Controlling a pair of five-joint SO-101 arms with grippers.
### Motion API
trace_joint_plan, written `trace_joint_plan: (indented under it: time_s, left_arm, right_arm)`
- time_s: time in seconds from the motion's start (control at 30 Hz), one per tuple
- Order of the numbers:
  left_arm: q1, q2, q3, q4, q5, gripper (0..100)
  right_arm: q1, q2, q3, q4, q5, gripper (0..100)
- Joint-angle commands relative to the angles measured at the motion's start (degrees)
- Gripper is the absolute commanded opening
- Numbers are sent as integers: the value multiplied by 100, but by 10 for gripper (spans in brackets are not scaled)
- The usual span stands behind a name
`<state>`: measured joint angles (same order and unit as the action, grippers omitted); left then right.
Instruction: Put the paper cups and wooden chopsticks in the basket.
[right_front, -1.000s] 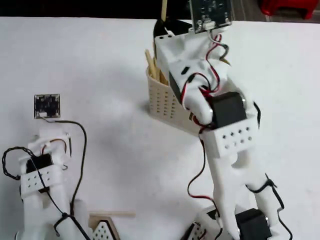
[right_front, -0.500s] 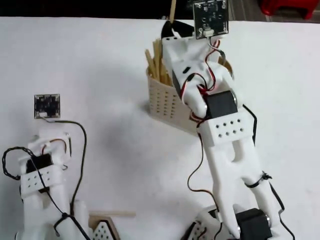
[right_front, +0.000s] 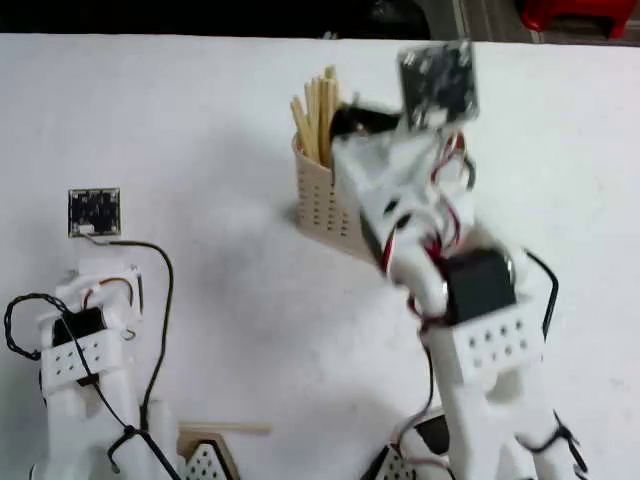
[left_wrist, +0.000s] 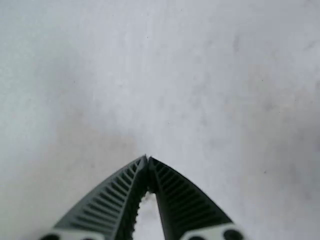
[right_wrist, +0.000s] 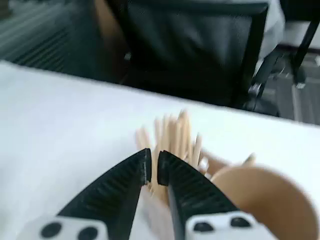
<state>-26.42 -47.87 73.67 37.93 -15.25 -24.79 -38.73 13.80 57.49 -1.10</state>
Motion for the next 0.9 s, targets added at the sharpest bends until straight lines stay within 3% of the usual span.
trace_joint_plan:
  time_s: [0.0,0.2,0.5,0.67,0.87]
  left_arm:
    - [-40,-171,-18,-123,-70,24]
    - [-31,-171,-18,-114,-70,24]
    - [4,-180,-360,97,-343,24]
    - [444,-145,-1714,2066,-1204,24]
    - [1719,-136,-2884,4484,-2760,31]
  right_arm:
    - [-277,-611,870,268,62,19]
    - [-295,-1059,2585,259,62,18]
    - [-295,-1121,3675,57,53,18]
    - [347,-1323,4246,-681,9,18]
    - [1358,-2026,4264,-690,-422,18]
